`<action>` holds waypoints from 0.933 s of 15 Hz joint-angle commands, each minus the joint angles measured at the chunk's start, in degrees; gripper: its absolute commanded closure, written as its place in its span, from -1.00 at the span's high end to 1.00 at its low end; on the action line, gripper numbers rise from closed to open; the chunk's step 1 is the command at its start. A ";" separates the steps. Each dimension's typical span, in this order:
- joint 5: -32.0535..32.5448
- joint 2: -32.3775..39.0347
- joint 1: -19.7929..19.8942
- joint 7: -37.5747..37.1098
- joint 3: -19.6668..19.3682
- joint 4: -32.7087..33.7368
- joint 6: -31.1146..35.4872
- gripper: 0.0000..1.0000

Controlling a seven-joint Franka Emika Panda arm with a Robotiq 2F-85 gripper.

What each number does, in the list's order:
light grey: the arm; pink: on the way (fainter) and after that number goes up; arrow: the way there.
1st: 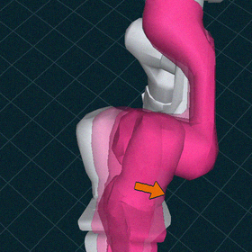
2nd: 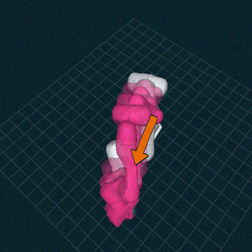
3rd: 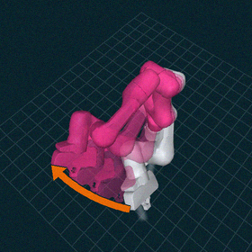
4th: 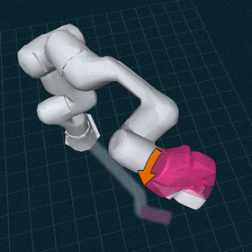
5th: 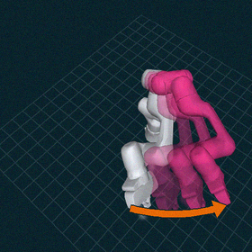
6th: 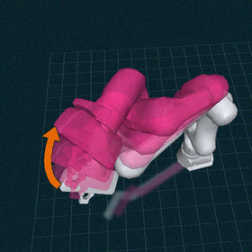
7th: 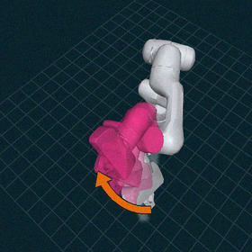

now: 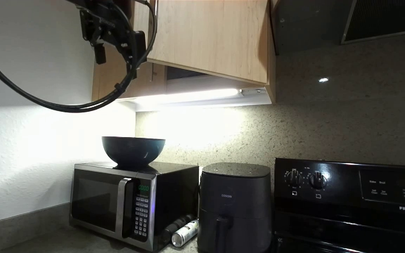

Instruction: Close the cupboard

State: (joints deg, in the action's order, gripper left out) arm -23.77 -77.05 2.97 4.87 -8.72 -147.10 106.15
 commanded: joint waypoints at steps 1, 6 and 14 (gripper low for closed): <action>-0.53 -3.69 0.60 -1.62 -3.41 1.09 0.17 1.00; -3.25 -5.60 -1.45 1.06 -5.92 0.78 7.05 1.00; -7.94 -2.58 -10.22 2.62 -3.87 -3.58 34.40 1.00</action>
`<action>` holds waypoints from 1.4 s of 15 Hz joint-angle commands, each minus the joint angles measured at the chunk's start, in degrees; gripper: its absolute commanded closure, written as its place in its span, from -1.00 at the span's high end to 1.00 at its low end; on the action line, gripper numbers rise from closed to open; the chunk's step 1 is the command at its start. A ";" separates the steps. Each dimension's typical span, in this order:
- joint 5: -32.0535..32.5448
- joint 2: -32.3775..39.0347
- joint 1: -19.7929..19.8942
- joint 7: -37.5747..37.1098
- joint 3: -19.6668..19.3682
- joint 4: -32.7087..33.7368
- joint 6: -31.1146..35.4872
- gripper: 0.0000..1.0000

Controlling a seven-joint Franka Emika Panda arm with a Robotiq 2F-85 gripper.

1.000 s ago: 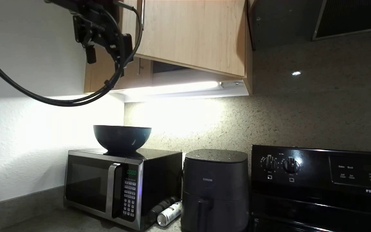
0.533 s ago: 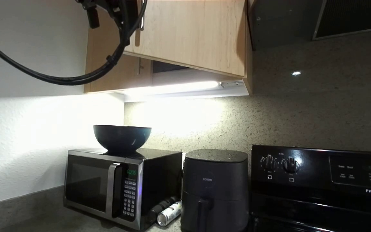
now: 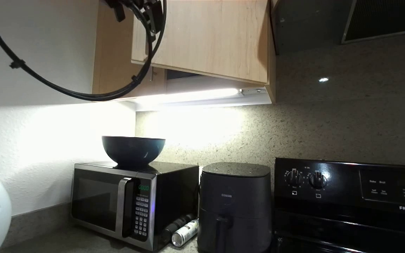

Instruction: Close the cupboard

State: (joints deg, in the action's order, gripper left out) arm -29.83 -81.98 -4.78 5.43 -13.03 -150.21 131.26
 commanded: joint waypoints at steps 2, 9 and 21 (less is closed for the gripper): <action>-1.18 2.63 -5.13 1.31 0.08 -0.69 15.76 1.00; 0.51 7.62 -17.62 1.24 -0.25 -1.33 29.05 1.00; 7.93 20.05 -27.35 0.88 -0.86 -1.96 36.87 1.00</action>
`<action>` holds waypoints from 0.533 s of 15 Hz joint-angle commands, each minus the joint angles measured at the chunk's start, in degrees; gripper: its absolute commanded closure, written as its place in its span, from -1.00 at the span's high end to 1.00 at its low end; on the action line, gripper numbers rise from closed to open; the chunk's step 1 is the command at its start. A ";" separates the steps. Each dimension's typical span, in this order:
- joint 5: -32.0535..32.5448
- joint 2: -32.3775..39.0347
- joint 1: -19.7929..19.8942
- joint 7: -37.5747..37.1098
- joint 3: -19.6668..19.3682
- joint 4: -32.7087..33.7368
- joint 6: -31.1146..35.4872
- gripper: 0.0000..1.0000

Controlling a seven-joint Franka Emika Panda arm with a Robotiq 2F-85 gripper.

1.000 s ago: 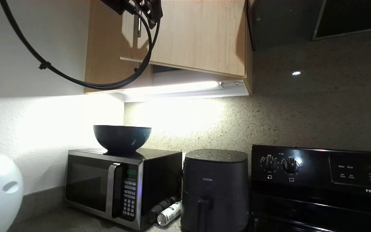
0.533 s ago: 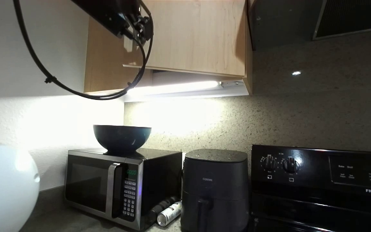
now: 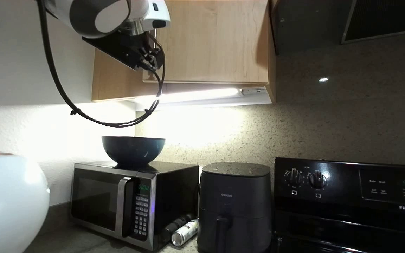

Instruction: Close the cupboard

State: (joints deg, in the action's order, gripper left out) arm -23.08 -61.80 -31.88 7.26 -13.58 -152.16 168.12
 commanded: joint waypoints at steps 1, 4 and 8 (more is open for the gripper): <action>1.23 0.24 -0.60 -0.95 -0.28 -0.07 0.01 1.00; 1.21 0.01 -0.64 -0.94 -0.58 -0.05 0.01 1.00; 3.50 1.52 -1.31 -1.36 -0.74 -2.76 22.02 1.00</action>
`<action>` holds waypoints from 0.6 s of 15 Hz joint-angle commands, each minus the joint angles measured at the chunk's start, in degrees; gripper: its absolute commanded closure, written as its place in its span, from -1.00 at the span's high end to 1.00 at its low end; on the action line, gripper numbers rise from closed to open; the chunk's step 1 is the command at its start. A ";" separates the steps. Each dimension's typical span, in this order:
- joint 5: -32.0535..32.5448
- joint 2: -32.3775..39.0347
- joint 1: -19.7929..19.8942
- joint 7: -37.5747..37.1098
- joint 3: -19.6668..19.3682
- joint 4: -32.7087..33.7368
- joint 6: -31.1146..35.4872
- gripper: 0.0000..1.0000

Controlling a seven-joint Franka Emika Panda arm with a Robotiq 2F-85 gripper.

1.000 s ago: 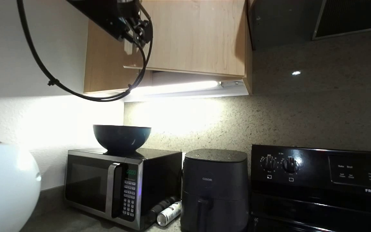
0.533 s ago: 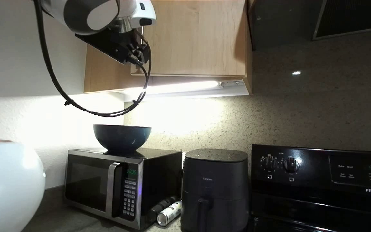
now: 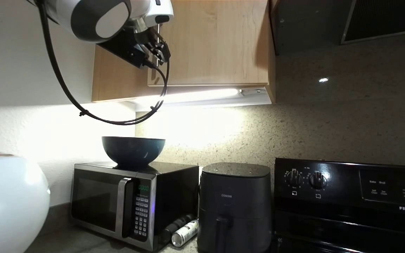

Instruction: Close the cupboard

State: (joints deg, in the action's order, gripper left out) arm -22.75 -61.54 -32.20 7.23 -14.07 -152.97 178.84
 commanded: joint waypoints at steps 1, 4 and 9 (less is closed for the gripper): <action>5.15 1.72 -1.32 -1.82 -0.52 -2.37 15.66 1.00; 11.60 1.19 -0.54 -5.18 -1.56 -2.79 16.11 1.00; 15.40 0.02 5.05 -6.28 0.86 -0.58 19.82 1.00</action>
State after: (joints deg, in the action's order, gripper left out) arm -10.48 -60.13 -34.42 4.67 -16.35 -156.13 198.91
